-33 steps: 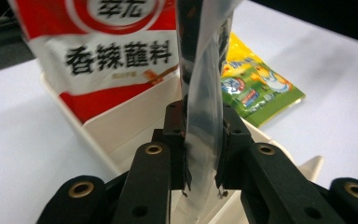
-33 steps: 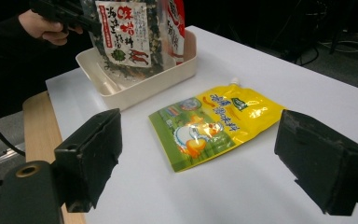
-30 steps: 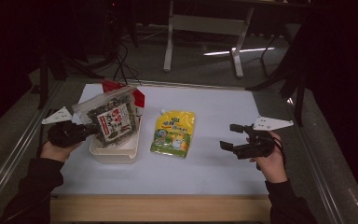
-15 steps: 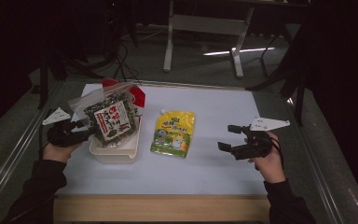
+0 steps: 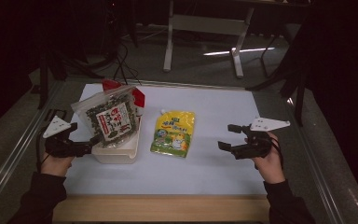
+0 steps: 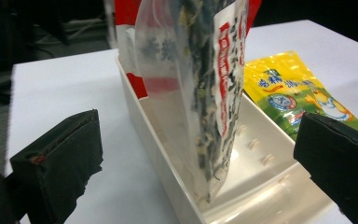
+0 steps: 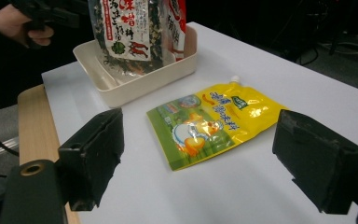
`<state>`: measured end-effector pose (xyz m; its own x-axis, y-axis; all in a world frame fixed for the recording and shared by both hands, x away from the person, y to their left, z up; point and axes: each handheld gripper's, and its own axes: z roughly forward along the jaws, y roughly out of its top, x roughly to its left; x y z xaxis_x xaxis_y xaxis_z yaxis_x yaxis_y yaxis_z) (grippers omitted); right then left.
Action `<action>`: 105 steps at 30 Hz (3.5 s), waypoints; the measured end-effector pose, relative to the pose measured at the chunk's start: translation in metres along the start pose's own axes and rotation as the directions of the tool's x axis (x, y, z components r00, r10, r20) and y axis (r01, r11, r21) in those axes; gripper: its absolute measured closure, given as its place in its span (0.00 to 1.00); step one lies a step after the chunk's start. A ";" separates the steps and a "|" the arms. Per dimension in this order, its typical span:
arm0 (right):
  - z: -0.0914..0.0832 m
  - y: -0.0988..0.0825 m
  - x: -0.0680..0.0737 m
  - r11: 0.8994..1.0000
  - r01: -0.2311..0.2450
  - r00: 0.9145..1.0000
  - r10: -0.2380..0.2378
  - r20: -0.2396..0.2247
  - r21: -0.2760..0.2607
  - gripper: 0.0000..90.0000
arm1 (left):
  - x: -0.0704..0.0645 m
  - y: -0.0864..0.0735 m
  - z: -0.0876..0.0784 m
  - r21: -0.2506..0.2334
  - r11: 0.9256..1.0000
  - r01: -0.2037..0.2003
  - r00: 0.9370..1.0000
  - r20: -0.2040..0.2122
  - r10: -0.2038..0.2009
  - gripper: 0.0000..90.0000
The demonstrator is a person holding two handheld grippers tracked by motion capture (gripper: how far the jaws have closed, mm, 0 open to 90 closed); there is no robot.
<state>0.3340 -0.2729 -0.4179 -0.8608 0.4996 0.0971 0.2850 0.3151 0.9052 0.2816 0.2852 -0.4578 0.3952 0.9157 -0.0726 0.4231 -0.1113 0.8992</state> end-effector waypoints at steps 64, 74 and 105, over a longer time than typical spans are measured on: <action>0.238 0.032 -0.063 0.964 -0.105 0.984 0.064 0.167 0.245 1.00 | -0.145 -0.062 0.044 0.030 0.979 -0.201 0.864 0.477 0.163 0.02; 0.281 0.036 -0.081 0.951 -0.171 0.966 0.111 0.233 0.258 1.00 | -0.143 -0.061 0.041 0.014 0.979 -0.206 0.862 0.477 0.174 0.02; 0.300 0.008 -0.048 0.908 -0.150 0.981 0.088 0.173 0.391 1.00 | -0.138 -0.060 0.040 0.026 0.977 -0.210 0.866 0.468 0.174 0.02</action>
<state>0.5040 -0.0516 -0.5394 -0.7464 0.6575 0.1029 0.5528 0.5264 0.6460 0.2344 0.1497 -0.5191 0.7977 0.5931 -0.1089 0.3519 -0.3112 0.8828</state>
